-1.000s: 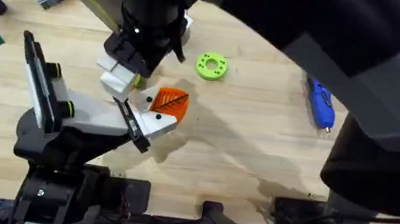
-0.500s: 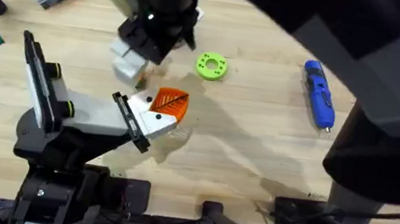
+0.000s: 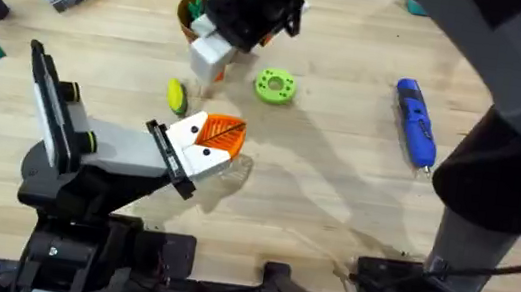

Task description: Pick up the gripper from the table and insert it into the empty holder that is missing its gripper. Then pick up a screw, insert it into the mounting hole, and use the screwdriver to tighten it. Finally, clean up the table by picking up the vegetable and placing it into the bucket.

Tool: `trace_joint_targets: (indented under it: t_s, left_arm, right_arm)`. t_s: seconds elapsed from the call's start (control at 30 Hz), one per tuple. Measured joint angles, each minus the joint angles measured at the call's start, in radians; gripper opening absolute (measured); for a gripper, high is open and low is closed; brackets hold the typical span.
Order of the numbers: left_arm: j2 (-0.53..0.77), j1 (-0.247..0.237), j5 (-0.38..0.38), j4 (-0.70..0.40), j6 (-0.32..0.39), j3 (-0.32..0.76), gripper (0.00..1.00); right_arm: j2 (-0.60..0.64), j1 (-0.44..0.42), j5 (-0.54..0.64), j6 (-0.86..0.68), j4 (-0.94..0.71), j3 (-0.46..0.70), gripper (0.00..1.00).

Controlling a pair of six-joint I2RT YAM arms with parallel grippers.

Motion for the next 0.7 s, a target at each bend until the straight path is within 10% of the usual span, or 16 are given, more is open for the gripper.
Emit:
trace_joint_targets:
  t_s: [0.7]
  left_arm:
    - [0.0, 0.0, 0.0, 0.0, 0.0, 0.0, 0.017]
  right_arm:
    - [-0.18, -0.18, 0.032, 0.098, -0.137, -0.001, 0.987]
